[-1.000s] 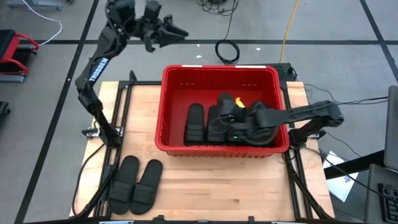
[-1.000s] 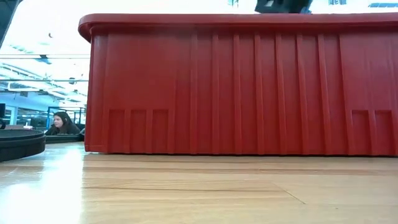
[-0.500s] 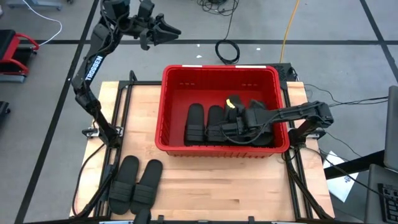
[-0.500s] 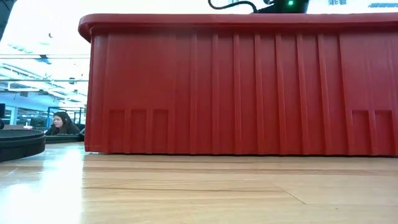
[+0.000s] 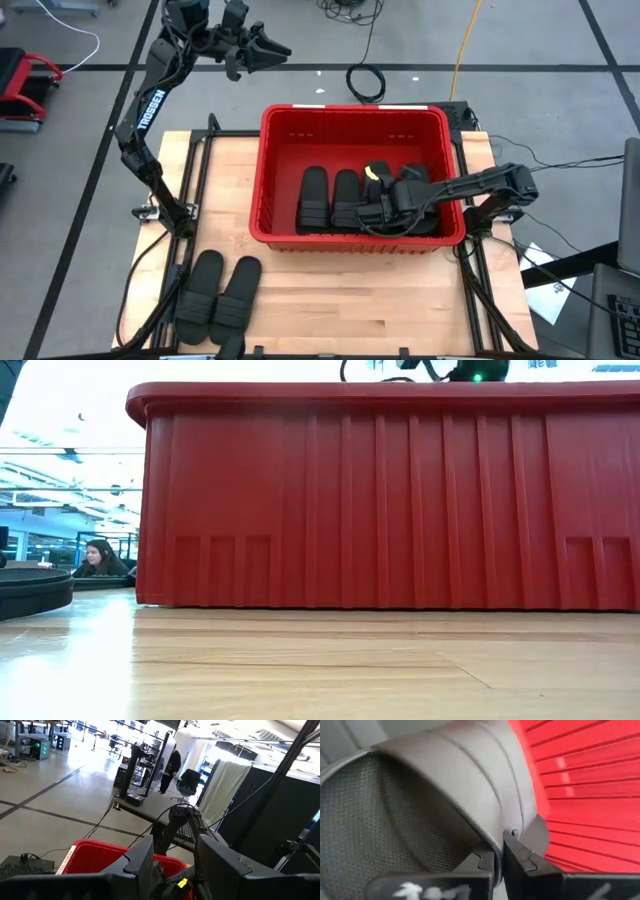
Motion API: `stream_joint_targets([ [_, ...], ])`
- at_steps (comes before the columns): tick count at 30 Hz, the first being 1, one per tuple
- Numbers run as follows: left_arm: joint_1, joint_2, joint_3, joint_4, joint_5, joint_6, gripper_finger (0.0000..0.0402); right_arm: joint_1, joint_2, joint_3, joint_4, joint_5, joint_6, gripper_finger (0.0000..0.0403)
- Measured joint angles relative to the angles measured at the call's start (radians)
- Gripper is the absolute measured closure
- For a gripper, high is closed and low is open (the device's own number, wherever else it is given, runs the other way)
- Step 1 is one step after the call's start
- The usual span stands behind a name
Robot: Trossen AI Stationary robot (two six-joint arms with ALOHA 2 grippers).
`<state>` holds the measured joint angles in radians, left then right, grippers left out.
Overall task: Pick and place slides into bin
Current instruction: Put the black slide into the red bin
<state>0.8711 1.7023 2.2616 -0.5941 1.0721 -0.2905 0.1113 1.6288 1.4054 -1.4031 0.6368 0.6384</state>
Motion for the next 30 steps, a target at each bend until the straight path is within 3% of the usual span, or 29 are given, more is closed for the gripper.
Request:
stream_joint_targets([
  [8,0.0,0.0,0.0,0.001,0.0,0.0,0.025,0.006,-0.005,-0.058,0.064,-0.089,-0.018,0.0396],
  [15,0.0,0.0,0.0,0.014,0.0,0.0,0.025,-0.021,-0.005,-0.059,0.079,-0.237,-0.061,0.0325],
  [22,0.0,0.0,0.0,0.015,0.01,0.005,0.025,-0.034,-0.056,-0.059,0.096,-0.252,-0.049,0.0279],
  [30,0.0,0.0,0.0,0.014,0.037,0.008,0.025,-0.06,-0.171,-0.059,0.111,-0.268,-0.057,0.0272],
])
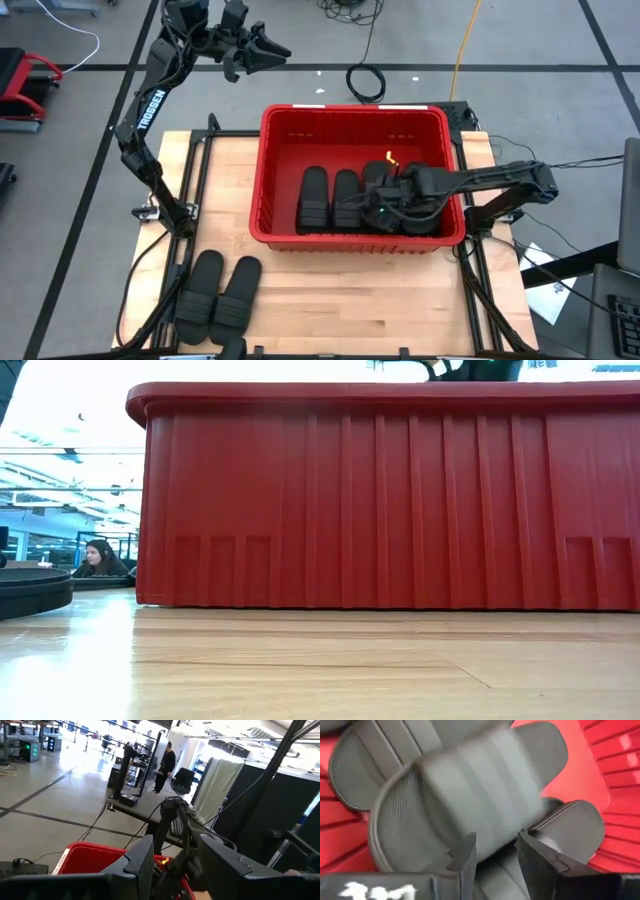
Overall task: Pick and place slides into bin
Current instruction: Put the black slide into the red bin
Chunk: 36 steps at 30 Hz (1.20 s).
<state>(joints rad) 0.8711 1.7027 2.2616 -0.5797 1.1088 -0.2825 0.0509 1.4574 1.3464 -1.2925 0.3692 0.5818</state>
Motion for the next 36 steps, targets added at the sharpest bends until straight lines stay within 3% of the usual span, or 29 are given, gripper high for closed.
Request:
stream_joint_targets([
  [6,0.0,0.0,0.0,0.0,0.009,0.0,0.025,-0.024,-0.085,0.0,0.018,-0.059,-0.004,0.0271],
  [10,0.0,0.0,0.0,0.0,0.009,0.0,0.025,-0.03,-0.135,0.0,0.08,-0.041,-0.025,0.0283],
  [16,0.0,0.0,0.0,0.0,0.009,0.0,0.025,-0.096,-0.173,0.0,0.213,-0.089,-0.139,0.0388],
  [20,0.0,0.0,0.0,0.0,0.04,0.015,0.025,-0.117,-0.191,0.0,0.365,-0.14,-0.196,0.0392],
  [23,0.0,-0.022,-0.002,-0.06,0.09,0.141,0.025,-0.115,-0.236,0.0,0.559,-0.163,-0.264,0.0401],
  [26,-0.001,-0.099,-0.002,-0.215,0.081,0.371,0.0267,-0.115,-0.306,0.0,0.702,-0.164,-0.304,0.04],
  [32,0.008,-0.262,-0.007,-0.663,0.005,0.773,0.0357,-0.094,-0.466,0.0,0.75,-0.188,-0.363,0.0402],
  [34,0.008,-0.305,-0.033,-0.765,0.006,0.835,0.0388,-0.084,-0.509,-0.001,0.745,-0.209,-0.381,0.0402],
  [36,0.008,-0.352,-0.08,-0.82,0.007,0.852,0.0394,-0.081,-0.552,-0.025,0.758,-0.244,-0.374,0.0402],
])
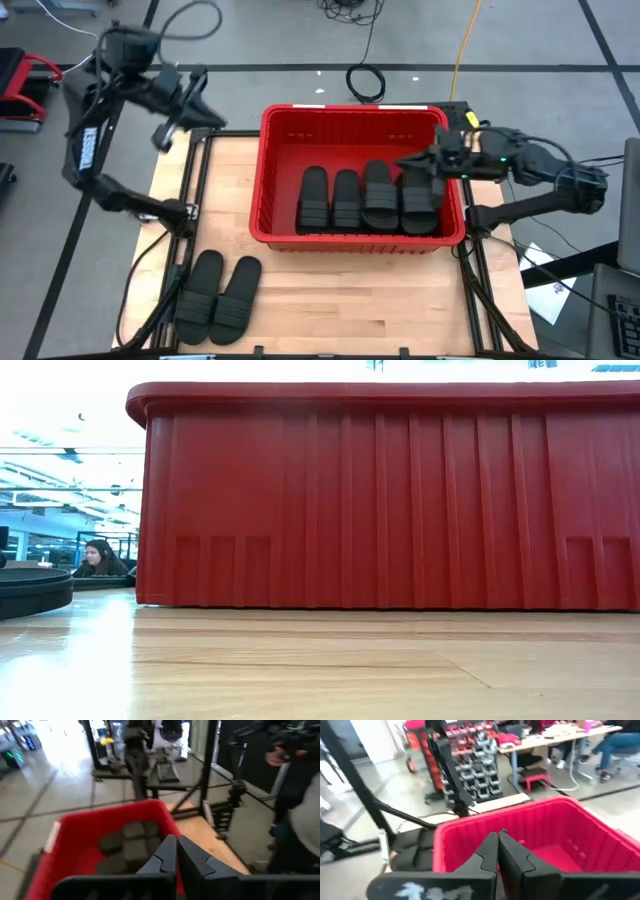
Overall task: Pick and place slides into bin
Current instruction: Put the black slide into the red bin
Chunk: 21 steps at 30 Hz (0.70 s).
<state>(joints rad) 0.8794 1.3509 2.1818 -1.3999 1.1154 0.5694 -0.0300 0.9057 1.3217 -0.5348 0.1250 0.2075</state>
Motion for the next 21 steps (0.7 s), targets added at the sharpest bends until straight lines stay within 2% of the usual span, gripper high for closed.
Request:
stream_joint_targets([
  [3,-0.001,-0.075,-0.116,0.002,0.003,-0.006,0.0394,-0.001,-0.07,-0.091,0.107,-0.058,0.008,0.0403],
  [6,-0.008,-0.15,-0.268,0.118,0.009,-0.062,0.04,-0.001,-0.138,-0.236,0.307,-0.139,0.034,0.0403],
  [11,-0.011,-0.311,-0.571,0.482,0.0,-0.309,0.04,0.001,-0.246,-0.441,0.479,-0.157,0.116,0.0403],
  [13,-0.011,-0.38,-0.702,0.634,-0.041,-0.428,0.04,0.014,-0.287,-0.493,0.534,-0.175,0.136,0.0403],
  [17,-0.011,-0.508,-0.948,0.938,-0.142,-0.671,0.0401,0.055,-0.351,-0.532,0.567,-0.183,0.144,0.0403],
  [21,-0.011,-0.617,-1.137,1.276,-0.175,-0.905,0.0401,0.107,-0.382,-0.532,0.594,-0.182,0.14,0.0403],
])
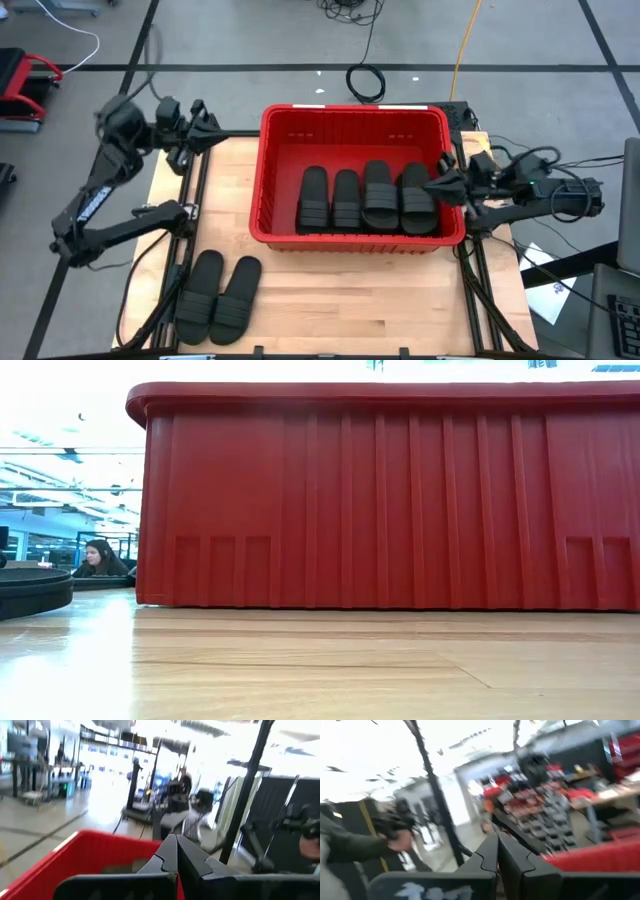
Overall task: Pick and place slides into bin
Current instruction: Put the black slide into the red bin
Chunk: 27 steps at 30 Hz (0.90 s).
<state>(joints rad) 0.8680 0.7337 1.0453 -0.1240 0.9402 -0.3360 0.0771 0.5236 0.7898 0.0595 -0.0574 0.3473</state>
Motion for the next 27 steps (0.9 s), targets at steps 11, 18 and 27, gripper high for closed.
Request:
stream_joint_targets([
  [11,0.002,-0.124,-0.162,0.195,0.05,-0.158,0.0401,0.283,0.299,0.11,0.273,0.22,-0.194,0.0403],
  [18,0.002,-0.162,-0.162,0.196,0.157,-0.171,0.0401,0.405,0.578,0.407,0.266,0.315,-0.394,0.0403],
  [27,0.002,-0.173,-0.162,0.176,0.23,-0.219,0.0399,0.52,0.779,0.705,0.095,0.476,-0.438,0.0403],
])
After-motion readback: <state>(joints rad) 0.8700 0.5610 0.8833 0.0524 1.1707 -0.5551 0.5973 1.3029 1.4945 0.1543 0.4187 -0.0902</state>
